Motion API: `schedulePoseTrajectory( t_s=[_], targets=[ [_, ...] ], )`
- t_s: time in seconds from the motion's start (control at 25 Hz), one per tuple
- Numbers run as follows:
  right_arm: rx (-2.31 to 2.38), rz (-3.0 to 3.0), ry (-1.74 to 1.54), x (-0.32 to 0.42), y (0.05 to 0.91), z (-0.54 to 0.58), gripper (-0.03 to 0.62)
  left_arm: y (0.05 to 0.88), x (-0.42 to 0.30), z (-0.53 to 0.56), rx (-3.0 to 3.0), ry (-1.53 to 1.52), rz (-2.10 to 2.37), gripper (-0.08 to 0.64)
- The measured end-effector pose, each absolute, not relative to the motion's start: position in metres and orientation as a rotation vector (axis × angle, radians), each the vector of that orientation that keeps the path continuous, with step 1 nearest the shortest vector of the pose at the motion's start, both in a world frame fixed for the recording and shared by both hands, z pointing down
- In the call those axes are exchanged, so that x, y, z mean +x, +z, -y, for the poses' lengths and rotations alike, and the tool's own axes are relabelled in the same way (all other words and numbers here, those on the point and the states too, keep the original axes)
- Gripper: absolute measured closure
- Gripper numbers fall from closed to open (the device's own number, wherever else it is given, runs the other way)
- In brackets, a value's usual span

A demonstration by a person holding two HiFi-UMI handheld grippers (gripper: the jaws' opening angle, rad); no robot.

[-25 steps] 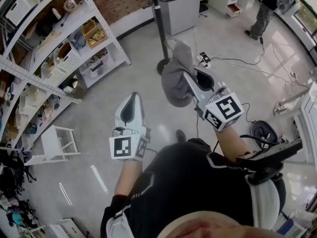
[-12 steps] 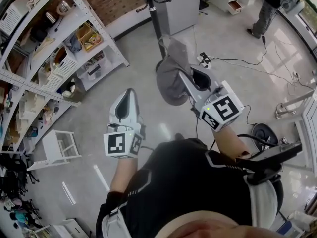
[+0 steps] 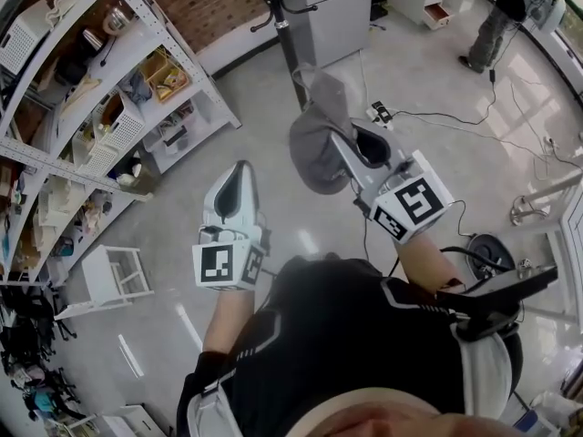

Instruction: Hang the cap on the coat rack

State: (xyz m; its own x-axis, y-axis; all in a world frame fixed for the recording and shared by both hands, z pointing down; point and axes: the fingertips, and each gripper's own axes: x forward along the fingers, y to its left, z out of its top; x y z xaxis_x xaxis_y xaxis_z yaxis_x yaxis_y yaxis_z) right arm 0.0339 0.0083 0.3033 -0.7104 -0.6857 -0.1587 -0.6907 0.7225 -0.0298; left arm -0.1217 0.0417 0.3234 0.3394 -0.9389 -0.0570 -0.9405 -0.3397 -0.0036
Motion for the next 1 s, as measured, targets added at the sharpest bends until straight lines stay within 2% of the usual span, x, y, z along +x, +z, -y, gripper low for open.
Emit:
schedulePoseTrajectory(
  t_s=[1.0],
  targets=[
    [-1.338,-2.705,0.106,-0.022,0.293,0.124,0.515,0.323,-0.179,0.115,-2.699,0.159,-1.581,0.532]
  ],
)
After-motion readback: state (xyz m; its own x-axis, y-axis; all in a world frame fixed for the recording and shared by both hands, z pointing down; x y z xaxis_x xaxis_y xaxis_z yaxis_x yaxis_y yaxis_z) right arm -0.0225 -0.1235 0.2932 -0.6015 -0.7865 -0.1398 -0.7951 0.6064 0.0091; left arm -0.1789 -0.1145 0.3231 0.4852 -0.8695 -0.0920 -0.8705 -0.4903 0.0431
